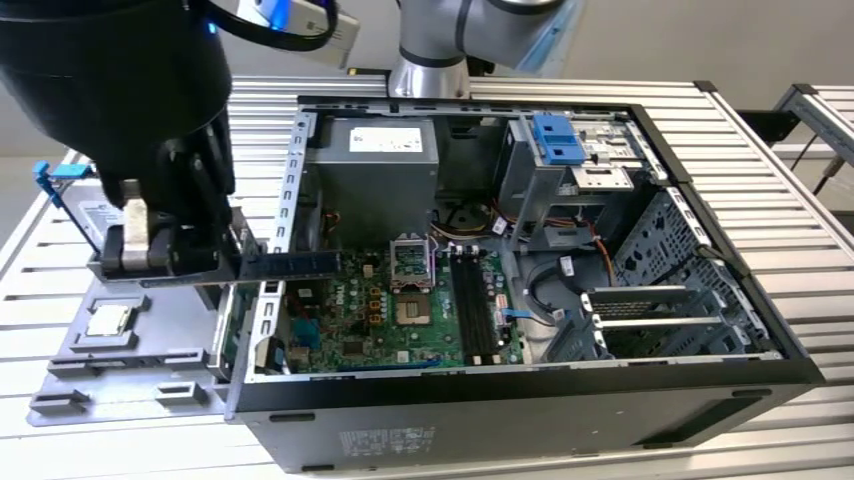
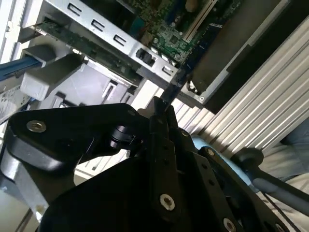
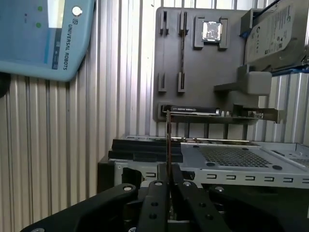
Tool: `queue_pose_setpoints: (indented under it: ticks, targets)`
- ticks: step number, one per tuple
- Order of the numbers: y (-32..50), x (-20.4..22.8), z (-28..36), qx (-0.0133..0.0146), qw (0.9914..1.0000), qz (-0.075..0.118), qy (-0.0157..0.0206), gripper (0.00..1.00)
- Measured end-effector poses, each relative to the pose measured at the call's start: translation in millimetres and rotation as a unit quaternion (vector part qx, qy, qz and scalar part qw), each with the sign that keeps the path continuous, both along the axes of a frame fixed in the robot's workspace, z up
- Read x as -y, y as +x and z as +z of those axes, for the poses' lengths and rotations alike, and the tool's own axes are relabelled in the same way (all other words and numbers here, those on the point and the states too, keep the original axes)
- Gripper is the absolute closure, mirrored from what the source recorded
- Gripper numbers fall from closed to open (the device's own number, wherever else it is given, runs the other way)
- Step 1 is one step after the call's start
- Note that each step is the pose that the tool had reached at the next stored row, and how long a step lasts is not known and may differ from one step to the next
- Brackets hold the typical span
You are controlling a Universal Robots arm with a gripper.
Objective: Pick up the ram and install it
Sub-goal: 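Pick up the ram and move it above insertion slot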
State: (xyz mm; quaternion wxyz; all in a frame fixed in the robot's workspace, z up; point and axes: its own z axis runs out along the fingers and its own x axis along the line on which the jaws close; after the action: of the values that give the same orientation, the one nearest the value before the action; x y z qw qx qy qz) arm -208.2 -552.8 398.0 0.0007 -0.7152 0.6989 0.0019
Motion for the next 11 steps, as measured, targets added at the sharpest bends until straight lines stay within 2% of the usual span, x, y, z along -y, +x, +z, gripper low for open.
queue_pose_setpoints:
  ticks: [11]
  targets:
    - [50.2,0.0,0.0,-0.0002,1.0,0.0,0.0,1.0]
